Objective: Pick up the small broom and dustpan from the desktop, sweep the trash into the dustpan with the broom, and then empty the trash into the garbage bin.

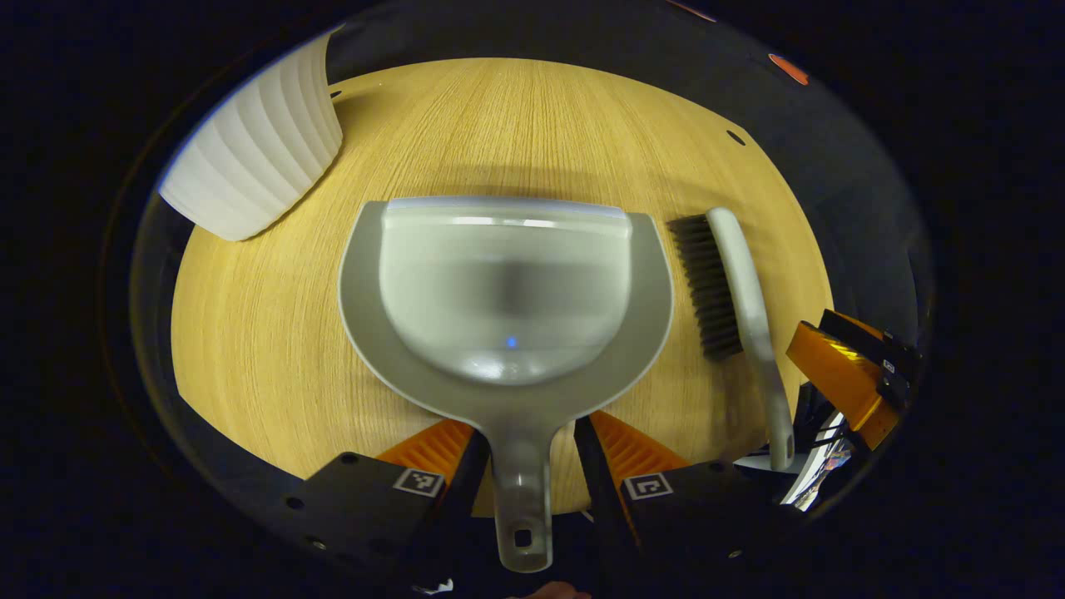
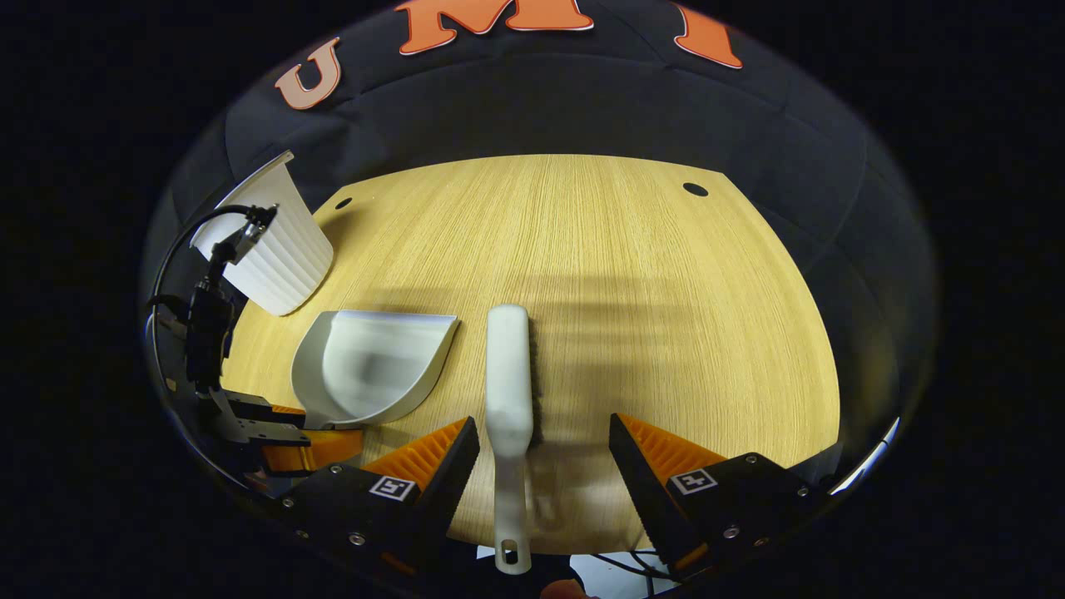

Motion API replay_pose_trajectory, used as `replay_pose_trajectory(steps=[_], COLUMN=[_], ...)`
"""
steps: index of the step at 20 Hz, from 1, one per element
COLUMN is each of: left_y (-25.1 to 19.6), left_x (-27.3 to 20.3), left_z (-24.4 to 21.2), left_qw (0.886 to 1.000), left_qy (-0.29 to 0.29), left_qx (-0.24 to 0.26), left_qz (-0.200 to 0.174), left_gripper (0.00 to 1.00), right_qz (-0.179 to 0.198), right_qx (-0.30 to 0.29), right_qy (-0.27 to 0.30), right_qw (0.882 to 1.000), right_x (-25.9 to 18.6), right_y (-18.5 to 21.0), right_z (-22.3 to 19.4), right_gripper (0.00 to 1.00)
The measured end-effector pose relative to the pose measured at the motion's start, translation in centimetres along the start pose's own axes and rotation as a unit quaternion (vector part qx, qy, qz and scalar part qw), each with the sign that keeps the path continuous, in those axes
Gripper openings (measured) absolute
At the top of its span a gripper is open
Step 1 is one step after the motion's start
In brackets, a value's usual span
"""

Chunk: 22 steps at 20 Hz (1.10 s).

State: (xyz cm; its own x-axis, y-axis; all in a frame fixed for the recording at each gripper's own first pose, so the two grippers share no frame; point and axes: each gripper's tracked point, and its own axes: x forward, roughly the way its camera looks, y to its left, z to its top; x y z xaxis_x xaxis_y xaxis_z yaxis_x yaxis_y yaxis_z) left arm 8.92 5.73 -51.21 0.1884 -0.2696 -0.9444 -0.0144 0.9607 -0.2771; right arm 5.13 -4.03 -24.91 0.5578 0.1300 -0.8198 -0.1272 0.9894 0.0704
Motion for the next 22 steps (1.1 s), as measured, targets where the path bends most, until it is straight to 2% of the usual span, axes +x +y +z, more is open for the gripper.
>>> replay_pose_trajectory(steps=[2, 5, 6, 9, 10, 11, 14, 18, 22], left_y=[-0.1, -0.1, 0.1, 1.0, 1.2, 1.3, 0.4, 1.1, 4.2], left_x=[-0.6, -1.1, -1.7, -4.0, -4.5, -5.5, -7.4, -8.6, -10.3], left_z=[0.0, 1.2, 2.2, 5.4, 6.4, 7.6, 10.6, 11.8, 12.0], left_qw=[1.0, 0.999, 0.997, 0.987, 0.981, 0.973, 0.944, 0.912, 0.885], left_qy=[-0.017, -0.051, -0.075, -0.158, -0.189, -0.225, -0.316, -0.403, -0.459], left_qx=[-0.001, -0.005, -0.002, 0.015, 0.023, 0.033, 0.06, 0.055, 0.049], left_qz=[-0.007, -0.01, -0.003, 0.023, 0.035, 0.043, 0.068, 0.055, 0.057], left_gripper=[0.72, 0.73, 0.8, 0.81, 0.83, 0.81, 0.93, 0.93, 0.93], right_qz=[-0.003, -0.01, -0.014, -0.027, -0.032, -0.035, -0.05, -0.054, -0.065], right_qx=[0.002, 0.01, 0.011, 0.01, 0.009, 0.006, -0.008, -0.008, -0.003], right_qy=[-0.013, -0.051, -0.066, -0.106, -0.118, -0.132, -0.186, -0.277, -0.329], right_qw=[1.0, 0.999, 0.998, 0.994, 0.992, 0.991, 0.981, 0.959, 0.942], right_x=[-0.5, -1.9, -2.4, -4.2, -5.0, -5.7, -8.2, -12.3, -15.6], right_y=[-0.2, -0.7, -1.0, -1.5, -1.8, -1.9, -2.0, -1.8, -2.4], right_z=[0.6, 2.5, 3.2, 5.6, 6.4, 7.1, 10.0, 14.4, 16.5], right_gripper=[0.95, 0.95, 0.95, 0.95, 0.95, 0.95, 0.95, 0.94, 0.95])
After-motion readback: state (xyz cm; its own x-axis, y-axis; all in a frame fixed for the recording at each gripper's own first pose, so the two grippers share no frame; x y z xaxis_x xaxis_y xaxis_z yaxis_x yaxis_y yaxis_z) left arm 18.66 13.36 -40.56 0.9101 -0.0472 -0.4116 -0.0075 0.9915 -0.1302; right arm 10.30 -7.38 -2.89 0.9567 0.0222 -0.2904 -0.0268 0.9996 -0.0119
